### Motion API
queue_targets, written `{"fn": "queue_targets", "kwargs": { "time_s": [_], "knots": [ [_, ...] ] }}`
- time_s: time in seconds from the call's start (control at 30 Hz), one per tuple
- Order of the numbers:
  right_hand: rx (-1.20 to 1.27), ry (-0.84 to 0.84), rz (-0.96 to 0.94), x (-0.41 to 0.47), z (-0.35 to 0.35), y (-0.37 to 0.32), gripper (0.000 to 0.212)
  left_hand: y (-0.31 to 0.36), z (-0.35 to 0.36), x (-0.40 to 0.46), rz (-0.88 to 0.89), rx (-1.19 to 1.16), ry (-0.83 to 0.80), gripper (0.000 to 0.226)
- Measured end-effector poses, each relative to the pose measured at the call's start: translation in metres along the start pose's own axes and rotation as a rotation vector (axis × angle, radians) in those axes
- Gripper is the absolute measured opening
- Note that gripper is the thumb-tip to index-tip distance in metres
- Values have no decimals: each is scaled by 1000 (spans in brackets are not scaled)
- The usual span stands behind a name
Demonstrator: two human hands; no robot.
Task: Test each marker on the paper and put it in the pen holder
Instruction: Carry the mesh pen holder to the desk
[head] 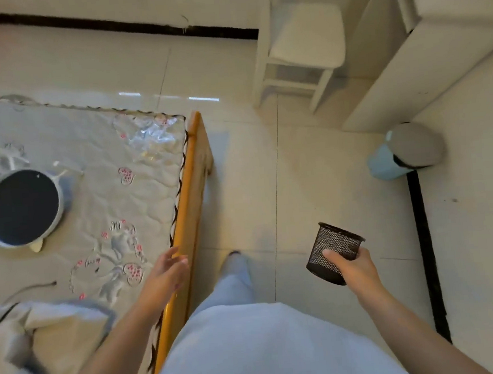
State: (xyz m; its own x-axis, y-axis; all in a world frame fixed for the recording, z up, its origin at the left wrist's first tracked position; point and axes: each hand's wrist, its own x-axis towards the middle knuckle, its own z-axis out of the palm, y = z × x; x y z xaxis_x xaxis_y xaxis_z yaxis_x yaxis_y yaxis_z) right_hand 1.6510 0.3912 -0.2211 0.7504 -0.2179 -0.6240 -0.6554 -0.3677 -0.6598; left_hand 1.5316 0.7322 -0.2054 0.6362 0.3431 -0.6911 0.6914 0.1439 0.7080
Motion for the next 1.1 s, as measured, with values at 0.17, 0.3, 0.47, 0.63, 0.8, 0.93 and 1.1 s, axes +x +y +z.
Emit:
{"fn": "queue_targets", "kwargs": {
  "time_s": [0.17,0.3,0.47,0.63,0.8,0.93,1.1],
  "knots": [
    [71,58,25,70,16,-81,63,128,20,106,57,218,-160,44],
    [152,89,46,127,21,-139,61,241,55,184,143,243,-194,44],
    [190,91,23,236,26,-213,56,341,109,281,174,156,-212,41],
    [107,38,16,343,5,-312,62,401,145,341,38,129,-110,42],
    [35,10,-23,426,-15,-405,65,466,169,399,-20,146,-97,41],
    [60,16,-3,483,-19,-454,63,516,202,454,-23,147,-108,34],
    [141,91,64,553,-27,-499,64,587,261,540,-22,229,-234,36]
  ]
}}
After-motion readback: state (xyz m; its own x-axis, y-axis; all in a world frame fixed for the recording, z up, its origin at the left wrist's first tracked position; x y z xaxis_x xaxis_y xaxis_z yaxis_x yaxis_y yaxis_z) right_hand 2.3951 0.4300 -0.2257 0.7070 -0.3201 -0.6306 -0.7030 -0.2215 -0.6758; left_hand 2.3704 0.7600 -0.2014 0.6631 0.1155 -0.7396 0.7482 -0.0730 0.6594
